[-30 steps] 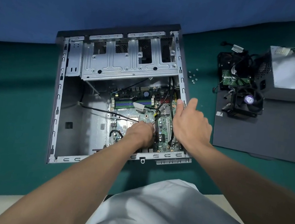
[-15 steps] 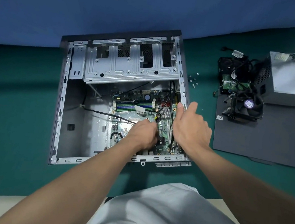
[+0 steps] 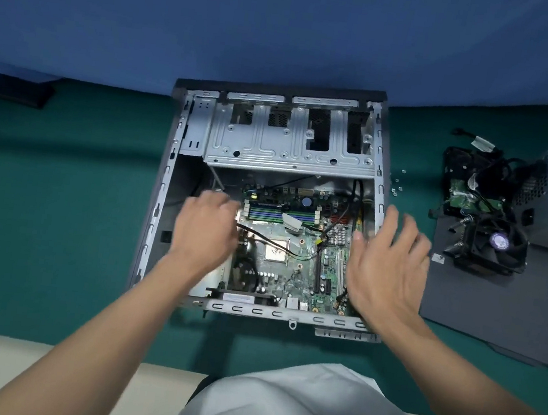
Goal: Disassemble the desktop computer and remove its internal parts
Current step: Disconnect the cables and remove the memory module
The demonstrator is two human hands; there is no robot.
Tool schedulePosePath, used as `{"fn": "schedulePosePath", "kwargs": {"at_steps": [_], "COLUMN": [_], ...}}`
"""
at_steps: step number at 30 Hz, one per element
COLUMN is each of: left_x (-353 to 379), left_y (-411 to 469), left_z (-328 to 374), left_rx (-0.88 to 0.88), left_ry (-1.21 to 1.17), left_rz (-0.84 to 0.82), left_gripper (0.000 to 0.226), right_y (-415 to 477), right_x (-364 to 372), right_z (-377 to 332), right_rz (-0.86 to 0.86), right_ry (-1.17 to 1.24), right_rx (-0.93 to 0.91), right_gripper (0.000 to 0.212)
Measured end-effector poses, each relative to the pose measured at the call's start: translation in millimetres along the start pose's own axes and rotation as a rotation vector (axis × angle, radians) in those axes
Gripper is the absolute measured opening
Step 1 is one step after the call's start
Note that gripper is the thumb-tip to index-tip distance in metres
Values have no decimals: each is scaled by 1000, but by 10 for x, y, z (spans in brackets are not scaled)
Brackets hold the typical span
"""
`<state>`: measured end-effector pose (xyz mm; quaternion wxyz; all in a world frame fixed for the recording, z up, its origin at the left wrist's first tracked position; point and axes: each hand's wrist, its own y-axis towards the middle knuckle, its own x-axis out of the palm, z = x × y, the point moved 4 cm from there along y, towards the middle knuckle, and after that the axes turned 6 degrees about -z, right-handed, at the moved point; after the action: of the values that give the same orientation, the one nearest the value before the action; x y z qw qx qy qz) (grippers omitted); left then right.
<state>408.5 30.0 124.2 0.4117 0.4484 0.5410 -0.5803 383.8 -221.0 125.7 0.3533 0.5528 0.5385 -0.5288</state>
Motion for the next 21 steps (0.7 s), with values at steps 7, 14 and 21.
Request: {"fn": "schedulePosePath", "kwargs": {"at_steps": [7,14,21], "left_x": [-50,135,155], "left_y": [-143,63,80], "left_z": [-922,-935,-929], "left_rx": [-183,-362,-449], "left_ry": [-24,-347,-393], "left_rz": [77,5,0], "left_gripper": [83,97,88], "right_y": [-59,551,1052], "right_x": [189,615,1010], "right_z": [-630,-1458,-1765], "right_rz": [-89,-348,-557], "right_ry": [-2,7,-137], "right_rx": [-622,-742,-542], "right_gripper": [33,31,18]}}
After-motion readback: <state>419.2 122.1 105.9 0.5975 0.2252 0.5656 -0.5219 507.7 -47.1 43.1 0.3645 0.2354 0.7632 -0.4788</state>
